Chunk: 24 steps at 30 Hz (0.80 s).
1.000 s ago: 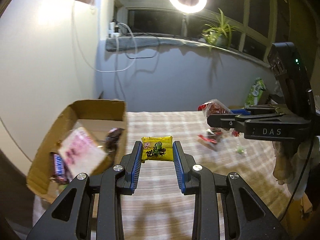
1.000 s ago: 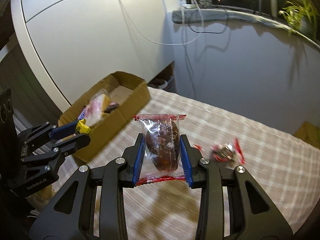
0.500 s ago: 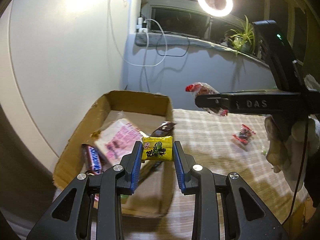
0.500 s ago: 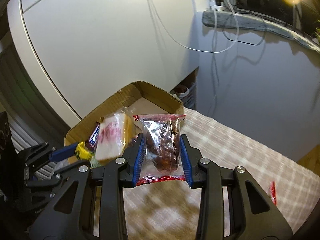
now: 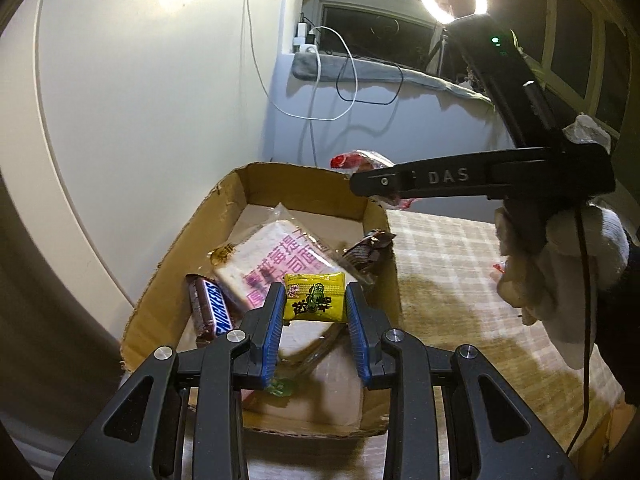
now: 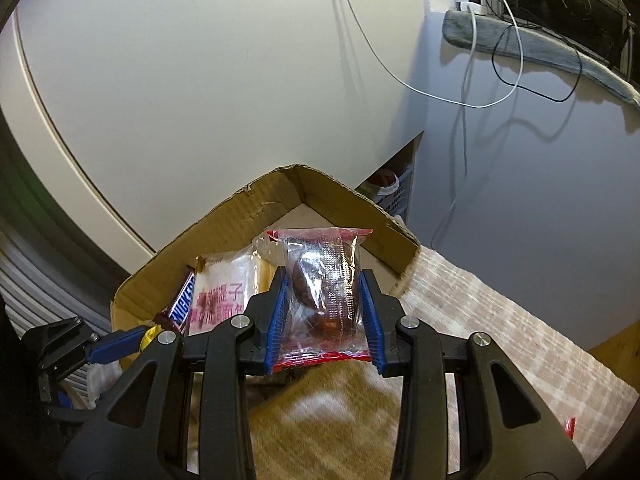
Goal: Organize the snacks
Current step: 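Carry the yellow candy and red-wrapped chocolate over the box, then open the left tool over the box while the right tool opens too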
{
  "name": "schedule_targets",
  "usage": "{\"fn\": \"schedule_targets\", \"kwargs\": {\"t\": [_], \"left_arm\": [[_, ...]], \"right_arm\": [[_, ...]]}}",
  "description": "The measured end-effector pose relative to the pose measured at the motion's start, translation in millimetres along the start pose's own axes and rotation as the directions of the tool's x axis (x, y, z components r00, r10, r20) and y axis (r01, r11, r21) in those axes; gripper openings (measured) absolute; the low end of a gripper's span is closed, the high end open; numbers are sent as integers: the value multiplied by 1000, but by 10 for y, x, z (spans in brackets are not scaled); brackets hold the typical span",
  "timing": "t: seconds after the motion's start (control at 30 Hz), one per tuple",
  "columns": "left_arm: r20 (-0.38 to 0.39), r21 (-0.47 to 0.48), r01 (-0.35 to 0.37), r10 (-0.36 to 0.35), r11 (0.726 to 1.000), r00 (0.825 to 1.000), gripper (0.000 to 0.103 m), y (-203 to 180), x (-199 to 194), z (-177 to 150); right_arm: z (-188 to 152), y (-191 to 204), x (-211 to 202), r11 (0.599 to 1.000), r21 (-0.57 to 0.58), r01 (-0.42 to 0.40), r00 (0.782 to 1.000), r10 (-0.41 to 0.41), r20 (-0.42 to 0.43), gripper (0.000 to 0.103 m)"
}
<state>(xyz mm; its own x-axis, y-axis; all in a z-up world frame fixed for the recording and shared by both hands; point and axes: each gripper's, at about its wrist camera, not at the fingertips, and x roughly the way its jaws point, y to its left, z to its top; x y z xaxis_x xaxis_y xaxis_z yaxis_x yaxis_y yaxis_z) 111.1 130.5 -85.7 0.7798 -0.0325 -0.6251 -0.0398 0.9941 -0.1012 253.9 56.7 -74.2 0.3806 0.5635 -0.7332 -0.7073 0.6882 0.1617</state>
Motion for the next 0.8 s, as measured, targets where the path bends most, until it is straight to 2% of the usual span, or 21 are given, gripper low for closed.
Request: {"fn": "schedule_targets", "kwargs": {"t": [0.47,0.53,0.57,0.6,0.63,0.7,0.77,0.8], "left_arm": [[0,1,3,-3,1000,1000,31,53,31,13],[2,2,1,-1,1000,1000,34,52,24,14],[2,2,0,0,1000,1000,40,47,21,11],[3,1,-2,2,1000,1000,46,44,19,12],[6,1,-2,2,1000,1000,49,42,14,13],[7,2,-5,5,1000,1000,60,37,8,11],[12,-3,-16,16,1000,1000,70,42,-2,12],[14,-5,-17,18,1000,1000,70,45,-8,14]], "right_arm": [[155,89,181,1000,-21,-7,1000,7,-10,36],[163,94,190,1000,-23,-6,1000,6,-13,36],[163,98,192,1000,-24,-5,1000,4,-13,36],[160,102,191,1000,-25,-2,1000,2,-14,45],[157,107,183,1000,-25,4,1000,-4,-9,63],[150,114,141,1000,-26,17,1000,-16,16,79],[149,109,116,1000,-25,16,1000,-15,22,81],[149,104,108,1000,-23,18,1000,-17,21,82]]}}
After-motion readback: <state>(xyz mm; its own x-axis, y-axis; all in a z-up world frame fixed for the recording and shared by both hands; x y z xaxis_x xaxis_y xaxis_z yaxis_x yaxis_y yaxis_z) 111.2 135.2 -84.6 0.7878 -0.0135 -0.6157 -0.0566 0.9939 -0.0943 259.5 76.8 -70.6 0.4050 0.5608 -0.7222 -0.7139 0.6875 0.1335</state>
